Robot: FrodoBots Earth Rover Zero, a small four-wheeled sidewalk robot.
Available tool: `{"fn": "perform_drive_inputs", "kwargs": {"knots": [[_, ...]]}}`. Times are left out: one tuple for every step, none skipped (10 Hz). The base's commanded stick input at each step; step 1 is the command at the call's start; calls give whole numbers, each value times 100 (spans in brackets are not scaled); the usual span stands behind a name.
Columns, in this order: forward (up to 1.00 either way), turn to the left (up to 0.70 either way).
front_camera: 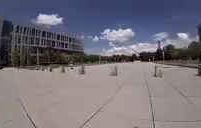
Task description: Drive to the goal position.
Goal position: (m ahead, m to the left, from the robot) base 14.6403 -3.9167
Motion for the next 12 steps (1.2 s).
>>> {"fn": "perform_drive_inputs", "kwargs": {"knots": [[70, 0], [70, 0], [70, 0], [70, 0], [70, 0], [70, 0], [70, 0], [70, 0], [70, 0], [70, 0], [70, 0], [70, 0]]}}
